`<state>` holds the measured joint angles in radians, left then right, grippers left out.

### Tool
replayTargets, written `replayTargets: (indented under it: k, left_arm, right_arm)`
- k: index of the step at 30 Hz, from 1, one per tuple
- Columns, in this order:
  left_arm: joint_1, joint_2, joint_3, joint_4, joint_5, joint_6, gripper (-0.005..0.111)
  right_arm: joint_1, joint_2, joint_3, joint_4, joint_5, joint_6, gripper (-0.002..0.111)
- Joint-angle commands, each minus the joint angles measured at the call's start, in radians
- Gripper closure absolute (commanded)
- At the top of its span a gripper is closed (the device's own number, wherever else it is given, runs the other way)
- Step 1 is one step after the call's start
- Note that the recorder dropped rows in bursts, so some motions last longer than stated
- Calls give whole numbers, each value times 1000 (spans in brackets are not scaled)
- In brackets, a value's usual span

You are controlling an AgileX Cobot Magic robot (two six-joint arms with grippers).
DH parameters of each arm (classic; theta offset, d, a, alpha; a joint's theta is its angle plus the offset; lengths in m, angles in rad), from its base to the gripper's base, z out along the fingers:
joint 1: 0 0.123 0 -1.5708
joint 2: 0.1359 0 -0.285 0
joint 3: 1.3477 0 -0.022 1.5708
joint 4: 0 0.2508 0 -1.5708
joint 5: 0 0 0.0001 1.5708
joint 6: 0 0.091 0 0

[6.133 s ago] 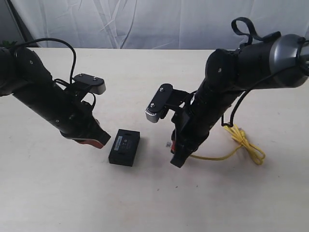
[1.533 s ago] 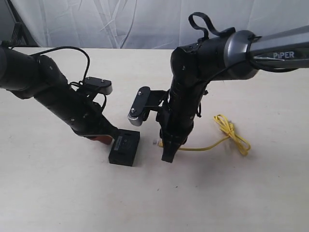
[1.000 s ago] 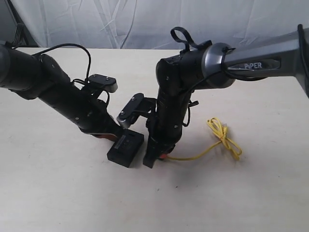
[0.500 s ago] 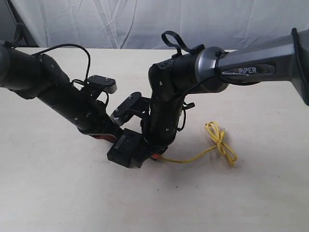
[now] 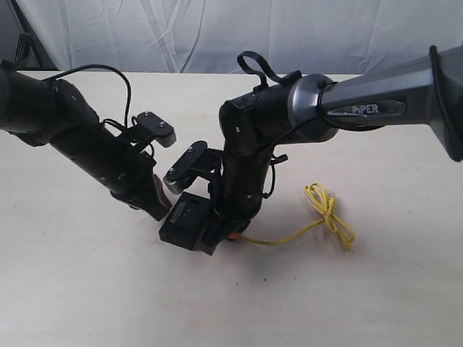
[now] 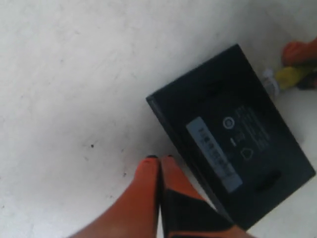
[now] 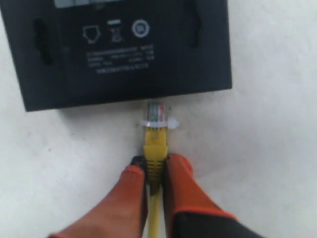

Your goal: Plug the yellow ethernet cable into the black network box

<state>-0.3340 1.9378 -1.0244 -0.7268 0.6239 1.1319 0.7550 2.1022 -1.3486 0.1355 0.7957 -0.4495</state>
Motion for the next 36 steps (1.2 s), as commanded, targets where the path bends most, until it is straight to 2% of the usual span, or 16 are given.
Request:
replayTargets:
  k: [1,6,12,18,36]
  left_arm:
    - [5,-1,-5,77,21,136,107]
    - [30,14,-5,93,12,223,107]
    - [70,52,-5,-128,64,237,107]
    - [73,88,-5,-186,91,233,107]
    - [73,102,-5,-219,113,236,107]
  right_arm:
    - [2,-3,-4,-14,34,-78,109]
    - [2,-3,-4,-12,8,-112,109]
    - [2,-3,-4,63,-20,-207,109]
    - [2,-2,-4,56,-31,-207,109]
    - [2,-4,-4,124,-68,-141,109]
